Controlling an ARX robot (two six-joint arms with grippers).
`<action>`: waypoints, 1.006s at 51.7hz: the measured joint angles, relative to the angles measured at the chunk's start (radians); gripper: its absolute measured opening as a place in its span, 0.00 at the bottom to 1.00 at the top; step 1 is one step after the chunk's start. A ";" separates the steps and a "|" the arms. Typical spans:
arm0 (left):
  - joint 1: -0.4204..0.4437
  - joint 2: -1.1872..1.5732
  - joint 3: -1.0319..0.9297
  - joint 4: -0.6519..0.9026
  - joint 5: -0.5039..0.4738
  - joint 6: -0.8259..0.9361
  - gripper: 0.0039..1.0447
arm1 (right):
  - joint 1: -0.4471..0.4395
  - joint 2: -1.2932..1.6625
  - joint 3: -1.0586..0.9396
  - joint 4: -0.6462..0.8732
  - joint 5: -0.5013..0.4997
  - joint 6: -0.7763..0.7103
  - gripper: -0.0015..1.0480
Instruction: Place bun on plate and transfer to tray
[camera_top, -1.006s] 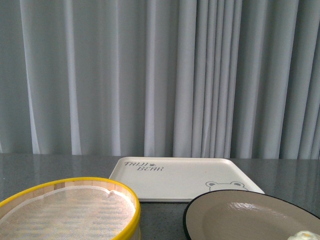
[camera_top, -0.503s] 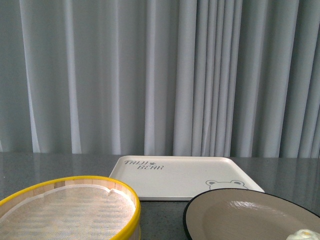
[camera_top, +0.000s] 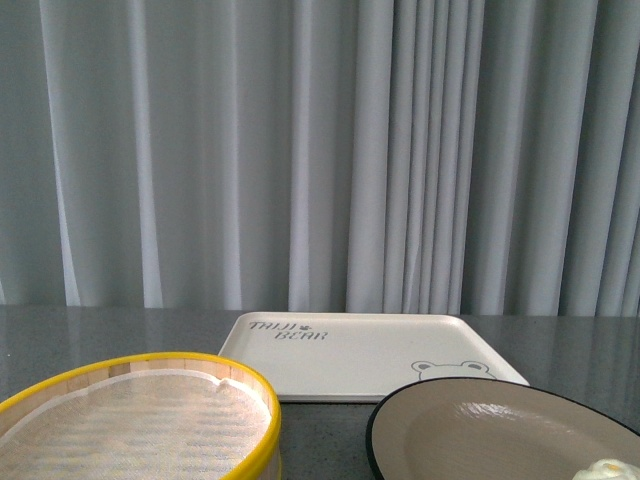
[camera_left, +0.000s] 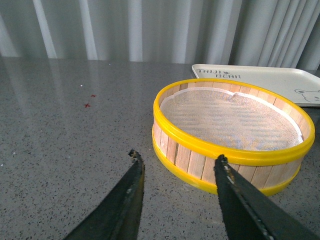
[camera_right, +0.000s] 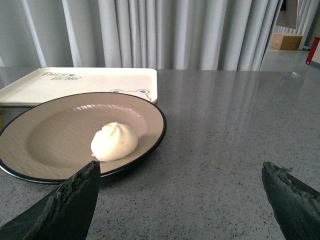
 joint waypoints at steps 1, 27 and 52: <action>0.000 0.000 0.000 0.000 0.000 0.000 0.46 | 0.000 0.000 0.000 0.000 0.000 0.000 0.92; 0.000 0.000 0.000 0.000 0.000 0.001 0.94 | 0.072 0.318 0.134 -0.073 0.154 -0.071 0.92; 0.000 0.000 0.000 0.000 0.000 0.001 0.94 | 0.025 0.638 0.237 -0.075 -0.213 -1.386 0.92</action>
